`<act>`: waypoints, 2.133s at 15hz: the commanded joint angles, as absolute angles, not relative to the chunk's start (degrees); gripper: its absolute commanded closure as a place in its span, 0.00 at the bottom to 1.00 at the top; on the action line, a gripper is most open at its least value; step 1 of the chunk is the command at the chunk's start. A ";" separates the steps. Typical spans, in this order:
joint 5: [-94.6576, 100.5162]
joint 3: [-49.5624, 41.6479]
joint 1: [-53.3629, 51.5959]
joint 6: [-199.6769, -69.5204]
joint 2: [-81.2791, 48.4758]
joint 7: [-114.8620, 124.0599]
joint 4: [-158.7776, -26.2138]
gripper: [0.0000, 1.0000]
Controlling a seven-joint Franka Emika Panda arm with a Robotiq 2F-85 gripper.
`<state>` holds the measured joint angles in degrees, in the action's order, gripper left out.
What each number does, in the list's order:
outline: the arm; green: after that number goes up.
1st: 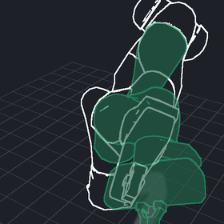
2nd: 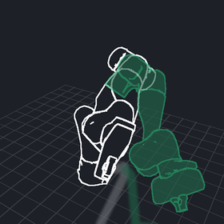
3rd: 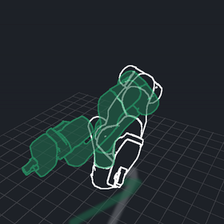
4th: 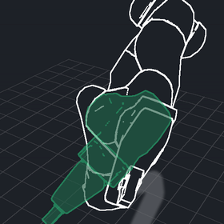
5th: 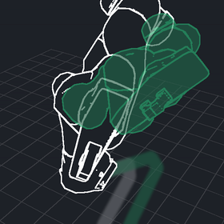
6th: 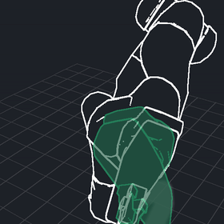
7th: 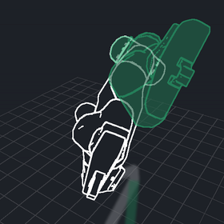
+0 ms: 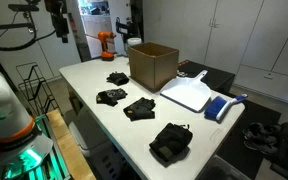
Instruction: Stack all the black gloves together
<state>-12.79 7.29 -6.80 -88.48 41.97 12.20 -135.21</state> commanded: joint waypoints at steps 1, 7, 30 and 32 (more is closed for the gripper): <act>-13.20 7.98 -5.75 -88.20 41.99 11.68 -135.03 0.00; -10.51 4.11 -1.85 -90.58 36.75 10.20 -135.53 0.00; 5.94 -12.80 9.85 -121.96 9.81 -14.45 -137.17 0.00; 5.80 -13.27 10.56 -125.65 6.11 -14.35 -136.60 0.00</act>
<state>4.46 -12.77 9.57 -120.97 12.01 -15.19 -137.96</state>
